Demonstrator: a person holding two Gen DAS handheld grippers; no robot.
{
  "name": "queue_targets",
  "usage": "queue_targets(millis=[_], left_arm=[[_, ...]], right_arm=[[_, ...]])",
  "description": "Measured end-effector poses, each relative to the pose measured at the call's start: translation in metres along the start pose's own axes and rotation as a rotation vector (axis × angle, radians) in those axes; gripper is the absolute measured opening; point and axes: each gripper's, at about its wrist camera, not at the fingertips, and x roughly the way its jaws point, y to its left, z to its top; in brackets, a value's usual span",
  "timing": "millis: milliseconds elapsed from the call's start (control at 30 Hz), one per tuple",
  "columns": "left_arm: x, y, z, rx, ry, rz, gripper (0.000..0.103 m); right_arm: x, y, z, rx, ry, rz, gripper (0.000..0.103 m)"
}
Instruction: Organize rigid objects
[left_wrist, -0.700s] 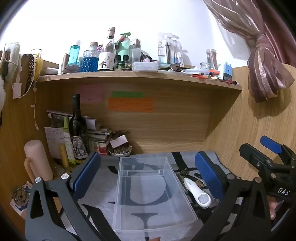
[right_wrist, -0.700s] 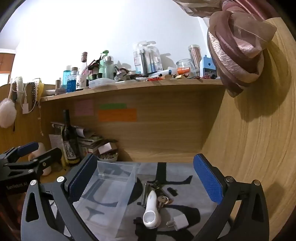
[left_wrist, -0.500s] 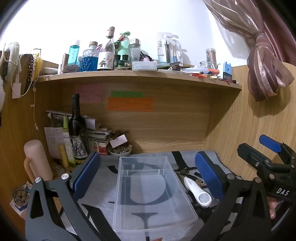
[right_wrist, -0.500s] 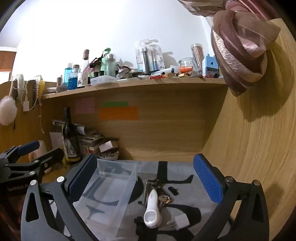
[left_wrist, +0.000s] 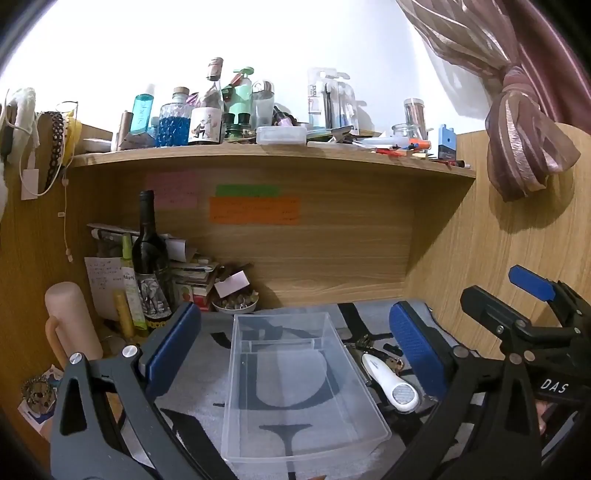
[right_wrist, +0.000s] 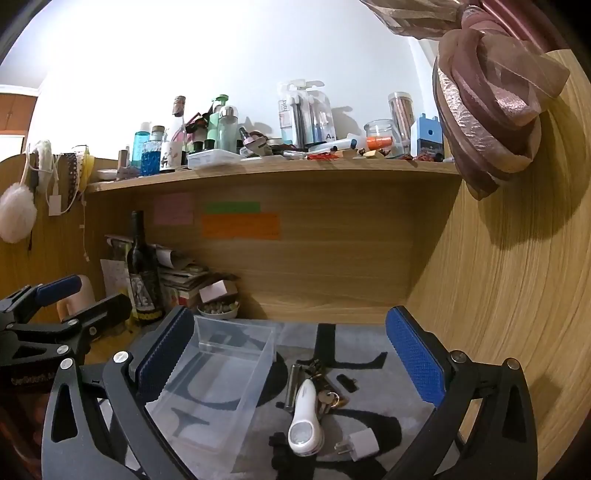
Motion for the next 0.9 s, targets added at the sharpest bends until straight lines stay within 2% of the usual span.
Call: queue_targets(millis=[900], left_arm=[[0.0014, 0.0075, -0.0034, -0.018, 0.005, -0.004, 0.103]], right_arm=[[0.0018, -0.0032, 0.0016, 0.013, 0.004, -0.001, 0.103]])
